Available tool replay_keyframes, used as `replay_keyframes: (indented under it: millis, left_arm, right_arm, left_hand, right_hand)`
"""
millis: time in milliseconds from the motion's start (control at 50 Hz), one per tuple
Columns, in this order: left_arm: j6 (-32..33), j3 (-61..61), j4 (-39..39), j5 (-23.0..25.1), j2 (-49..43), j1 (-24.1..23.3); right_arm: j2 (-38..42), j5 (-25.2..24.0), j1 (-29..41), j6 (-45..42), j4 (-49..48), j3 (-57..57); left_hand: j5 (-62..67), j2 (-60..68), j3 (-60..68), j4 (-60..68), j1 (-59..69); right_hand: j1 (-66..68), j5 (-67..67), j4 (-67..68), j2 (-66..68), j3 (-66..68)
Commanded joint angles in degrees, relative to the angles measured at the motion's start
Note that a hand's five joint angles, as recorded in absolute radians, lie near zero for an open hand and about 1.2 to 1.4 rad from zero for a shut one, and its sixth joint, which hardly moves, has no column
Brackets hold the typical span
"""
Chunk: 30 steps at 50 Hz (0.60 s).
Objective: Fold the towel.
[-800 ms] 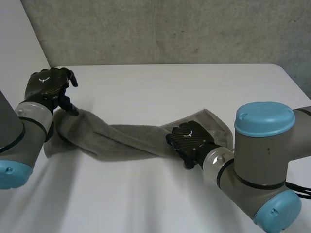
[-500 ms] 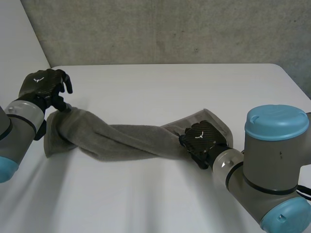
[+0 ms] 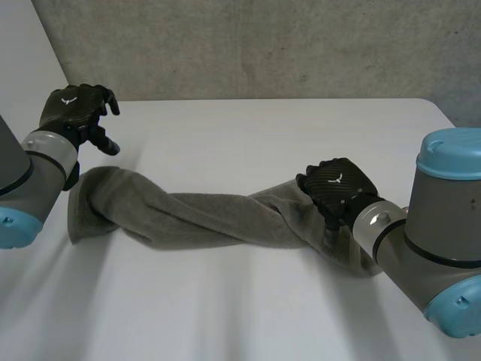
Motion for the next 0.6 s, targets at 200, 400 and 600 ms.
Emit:
replay_keyframes:
  millis: [200,400,600]
  left_arm:
    - [18.9,12.6,-3.1,3.8,-18.1,0.0]
    - [27.3,12.6,-3.8,3.6,-21.2,-0.1]
    - [33.2,18.4,-1.7,2.7,-21.9,-0.2]
  right_arm:
    - [3.4,-0.3,-2.1,-0.2,-1.0,5.6]
    - [9.7,0.0,-2.3,-1.1,-3.7,0.7]
    - [12.6,-0.2,-2.3,-3.0,-5.1,-15.2]
  left_hand:
    - [-21.9,-13.0,-12.7,-13.2,-13.0]
    - [-10.1,-1.2,-0.9,-1.5,-1.2]
    - [30.2,39.1,39.5,38.9,39.1]
  right_hand:
    - [-8.9,-6.0,-8.0,-10.5,-9.6]
    - [36.0,38.8,36.8,34.4,35.3]
    - [61.1,64.0,62.0,59.5,60.4]
